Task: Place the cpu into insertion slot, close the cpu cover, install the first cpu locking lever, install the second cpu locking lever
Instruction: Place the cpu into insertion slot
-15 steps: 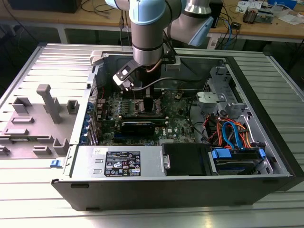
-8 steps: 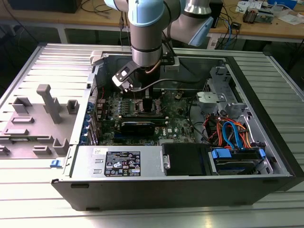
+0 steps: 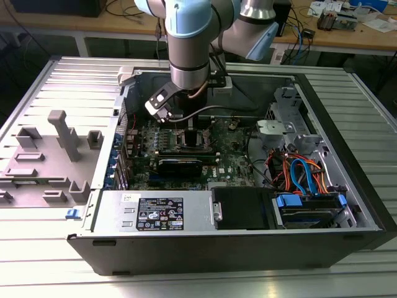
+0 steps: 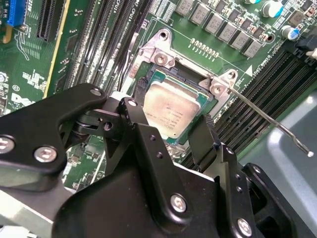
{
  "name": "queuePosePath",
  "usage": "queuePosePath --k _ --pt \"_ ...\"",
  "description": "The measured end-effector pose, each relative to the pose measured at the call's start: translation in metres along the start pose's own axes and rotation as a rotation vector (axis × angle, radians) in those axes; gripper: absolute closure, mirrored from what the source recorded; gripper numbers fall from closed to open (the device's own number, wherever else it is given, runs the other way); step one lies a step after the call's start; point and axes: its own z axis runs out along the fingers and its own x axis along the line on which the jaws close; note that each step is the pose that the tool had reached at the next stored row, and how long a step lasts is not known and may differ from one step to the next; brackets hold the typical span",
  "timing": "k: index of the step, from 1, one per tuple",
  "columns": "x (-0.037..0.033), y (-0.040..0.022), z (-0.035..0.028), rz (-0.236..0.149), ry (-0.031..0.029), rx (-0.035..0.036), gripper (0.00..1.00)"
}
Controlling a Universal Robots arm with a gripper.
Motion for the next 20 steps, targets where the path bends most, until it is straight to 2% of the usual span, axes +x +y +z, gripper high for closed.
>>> queuePosePath --k 8,15,16,17,20 --pt "0.0028 -0.0003 0.0008 0.000 0.0007 -0.0001 0.38" --pt "0.0031 -0.0003 0.0007 -0.002 -0.0029 -0.0002 0.38" --pt "0.0031 -0.0003 0.0005 -0.003 -0.0034 0.0000 0.40" --pt "0.0031 -0.0003 0.0005 -0.003 -0.0035 0.0000 0.46" --pt "0.0031 -0.0003 0.0006 -0.006 -0.0056 -0.0001 0.46"
